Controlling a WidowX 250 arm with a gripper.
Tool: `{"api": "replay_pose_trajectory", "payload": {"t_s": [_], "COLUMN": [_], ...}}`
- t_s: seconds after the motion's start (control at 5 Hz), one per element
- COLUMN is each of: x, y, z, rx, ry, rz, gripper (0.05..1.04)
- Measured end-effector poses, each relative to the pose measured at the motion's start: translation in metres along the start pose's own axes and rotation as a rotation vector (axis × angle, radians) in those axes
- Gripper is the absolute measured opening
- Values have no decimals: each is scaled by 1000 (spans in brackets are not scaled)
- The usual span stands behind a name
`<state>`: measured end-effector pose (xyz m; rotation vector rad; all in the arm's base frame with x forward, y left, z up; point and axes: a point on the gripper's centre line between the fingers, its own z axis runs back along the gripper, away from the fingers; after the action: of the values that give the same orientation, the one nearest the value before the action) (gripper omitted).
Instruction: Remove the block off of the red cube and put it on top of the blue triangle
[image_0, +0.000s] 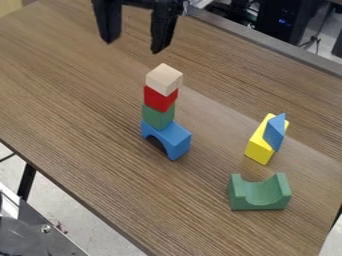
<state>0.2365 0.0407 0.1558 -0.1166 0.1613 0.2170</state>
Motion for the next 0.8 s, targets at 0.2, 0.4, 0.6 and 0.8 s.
{"api": "replay_pose_trajectory", "payload": {"t_s": [0.2, 0.4, 0.6, 0.8], "x": [2, 7, 11, 24], "y": [-5, -16, -19, -29], "z": [-1, -4, -10, -34], "rx": [-18, 15, 45, 60], "ry": [-14, -13, -18, 27], "rz": [-55, -145, -185, -227], "gripper": [999, 999, 999, 999]}}
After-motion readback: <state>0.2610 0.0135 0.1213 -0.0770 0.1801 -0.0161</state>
